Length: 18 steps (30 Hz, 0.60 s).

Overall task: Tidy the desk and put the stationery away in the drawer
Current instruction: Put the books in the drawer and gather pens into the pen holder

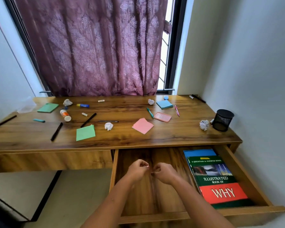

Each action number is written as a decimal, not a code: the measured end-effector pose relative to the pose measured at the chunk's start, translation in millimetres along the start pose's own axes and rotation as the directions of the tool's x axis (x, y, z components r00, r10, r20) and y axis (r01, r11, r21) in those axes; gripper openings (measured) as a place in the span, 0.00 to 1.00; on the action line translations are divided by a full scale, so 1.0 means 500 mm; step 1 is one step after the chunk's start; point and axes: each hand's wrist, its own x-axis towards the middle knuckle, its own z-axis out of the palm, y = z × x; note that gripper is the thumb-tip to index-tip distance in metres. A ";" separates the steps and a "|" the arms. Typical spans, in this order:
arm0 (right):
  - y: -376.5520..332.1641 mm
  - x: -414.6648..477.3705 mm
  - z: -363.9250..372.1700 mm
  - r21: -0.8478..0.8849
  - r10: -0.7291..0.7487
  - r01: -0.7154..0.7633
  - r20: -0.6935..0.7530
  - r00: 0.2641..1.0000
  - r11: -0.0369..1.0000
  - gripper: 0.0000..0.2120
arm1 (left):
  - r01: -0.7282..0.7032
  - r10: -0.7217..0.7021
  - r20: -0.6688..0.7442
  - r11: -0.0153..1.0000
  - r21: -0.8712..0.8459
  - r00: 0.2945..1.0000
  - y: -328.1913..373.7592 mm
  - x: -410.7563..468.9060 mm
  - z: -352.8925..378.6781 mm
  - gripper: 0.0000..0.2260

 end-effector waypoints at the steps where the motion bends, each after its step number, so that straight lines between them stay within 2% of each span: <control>1: -0.010 0.004 0.000 0.006 -0.002 0.002 -0.023 1.000 1.000 0.18 | -0.012 0.012 0.002 1.000 -0.013 1.000 0.000 0.004 -0.011 0.06; 11: -0.055 0.022 -0.056 0.084 0.110 -0.091 -0.254 0.961 0.992 0.16 | -0.120 0.121 0.059 0.993 -0.013 0.991 0.055 0.050 -0.067 0.05; 18: -0.010 0.037 -0.204 0.153 0.180 -0.133 -0.357 0.916 0.979 0.12 | -0.133 0.137 0.182 0.990 -0.035 0.974 0.178 0.087 -0.036 0.05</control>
